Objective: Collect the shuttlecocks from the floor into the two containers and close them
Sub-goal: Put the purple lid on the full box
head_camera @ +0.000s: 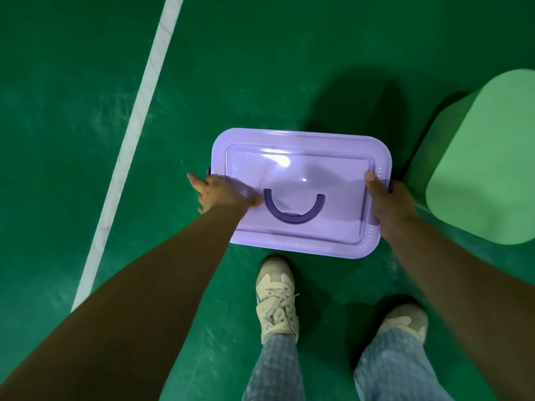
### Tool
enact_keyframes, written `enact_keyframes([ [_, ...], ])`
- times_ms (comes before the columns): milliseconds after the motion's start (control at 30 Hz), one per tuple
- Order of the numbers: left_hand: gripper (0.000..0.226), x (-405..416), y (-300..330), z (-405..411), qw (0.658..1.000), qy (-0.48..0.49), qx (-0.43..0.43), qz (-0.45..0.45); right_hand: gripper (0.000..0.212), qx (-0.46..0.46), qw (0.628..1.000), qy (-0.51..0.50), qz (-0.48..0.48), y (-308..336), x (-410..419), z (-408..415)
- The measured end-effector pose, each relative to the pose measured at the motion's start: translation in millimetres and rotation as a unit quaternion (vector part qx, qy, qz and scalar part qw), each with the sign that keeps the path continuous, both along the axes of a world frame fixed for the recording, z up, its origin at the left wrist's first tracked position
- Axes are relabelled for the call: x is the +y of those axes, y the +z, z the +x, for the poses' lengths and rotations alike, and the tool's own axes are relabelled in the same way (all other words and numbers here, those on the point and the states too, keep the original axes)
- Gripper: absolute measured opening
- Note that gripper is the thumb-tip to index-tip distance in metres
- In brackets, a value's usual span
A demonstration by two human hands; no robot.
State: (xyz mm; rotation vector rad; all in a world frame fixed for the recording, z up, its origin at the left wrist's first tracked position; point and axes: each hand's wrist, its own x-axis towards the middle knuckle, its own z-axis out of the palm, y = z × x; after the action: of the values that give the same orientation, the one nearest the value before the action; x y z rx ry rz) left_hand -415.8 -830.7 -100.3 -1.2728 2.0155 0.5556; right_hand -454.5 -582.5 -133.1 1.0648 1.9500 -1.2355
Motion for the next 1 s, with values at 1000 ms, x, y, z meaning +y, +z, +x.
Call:
enact_keyframes([
  [1000, 0.109, -14, -9, 8, 0.993, 0.103, 0.038, 0.046, 0.036, 0.015, 0.99, 0.124, 0.063, 10, 6, 22],
])
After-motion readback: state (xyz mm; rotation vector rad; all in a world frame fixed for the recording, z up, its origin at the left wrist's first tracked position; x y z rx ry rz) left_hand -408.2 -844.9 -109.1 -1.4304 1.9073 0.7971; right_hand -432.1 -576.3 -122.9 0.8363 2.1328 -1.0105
